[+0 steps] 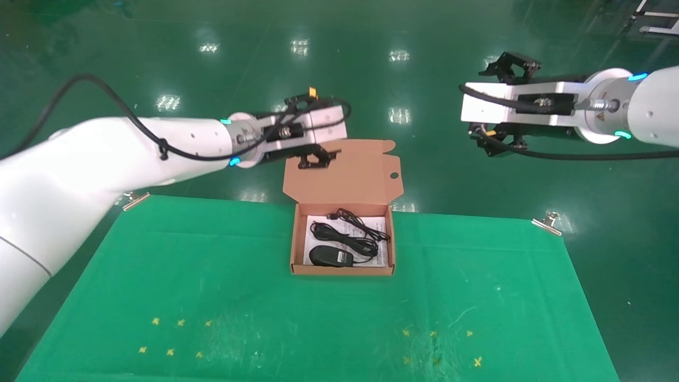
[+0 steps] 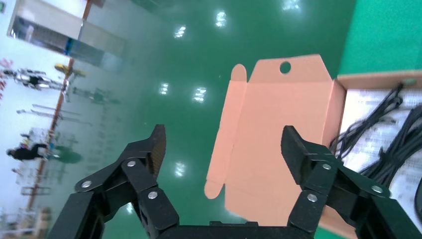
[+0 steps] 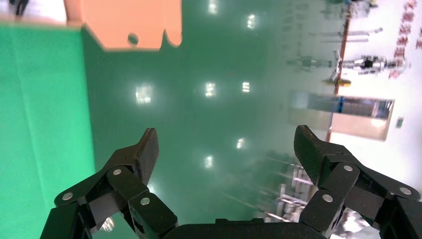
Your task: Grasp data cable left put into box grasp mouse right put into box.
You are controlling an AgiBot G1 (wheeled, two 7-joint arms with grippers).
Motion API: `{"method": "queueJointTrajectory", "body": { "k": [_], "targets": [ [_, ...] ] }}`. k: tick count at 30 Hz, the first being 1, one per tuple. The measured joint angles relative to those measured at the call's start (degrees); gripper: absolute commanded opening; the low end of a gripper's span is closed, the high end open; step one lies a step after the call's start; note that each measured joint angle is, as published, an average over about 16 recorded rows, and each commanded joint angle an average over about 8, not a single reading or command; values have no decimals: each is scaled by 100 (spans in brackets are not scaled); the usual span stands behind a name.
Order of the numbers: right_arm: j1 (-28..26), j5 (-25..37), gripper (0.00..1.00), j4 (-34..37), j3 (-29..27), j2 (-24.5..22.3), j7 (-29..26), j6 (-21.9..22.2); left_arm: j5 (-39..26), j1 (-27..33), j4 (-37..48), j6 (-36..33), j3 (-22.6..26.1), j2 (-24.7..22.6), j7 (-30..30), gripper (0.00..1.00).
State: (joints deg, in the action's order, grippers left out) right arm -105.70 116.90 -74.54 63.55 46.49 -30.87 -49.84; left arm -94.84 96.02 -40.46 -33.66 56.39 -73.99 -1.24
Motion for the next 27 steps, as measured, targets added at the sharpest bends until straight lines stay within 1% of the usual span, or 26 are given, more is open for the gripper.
{"method": "queueJointTrajectory", "body": {
  "k": [5, 24, 27],
  "targets": [
    [237, -452, 100, -9, -289, -63, 171, -271, 355, -183, -188, -308, -276, 241, -84, 100],
    [1584, -2728, 100, 25, -1729, -413, 765, -1341, 1940, -1229, -1190, -1878, -1482, 1413, -362, 100],
    [1690, -2906, 100, 28, -1842, -440, 811, -1425, 2064, -1311, -1269, -2001, -1577, 1505, -384, 100]
  ]
}}
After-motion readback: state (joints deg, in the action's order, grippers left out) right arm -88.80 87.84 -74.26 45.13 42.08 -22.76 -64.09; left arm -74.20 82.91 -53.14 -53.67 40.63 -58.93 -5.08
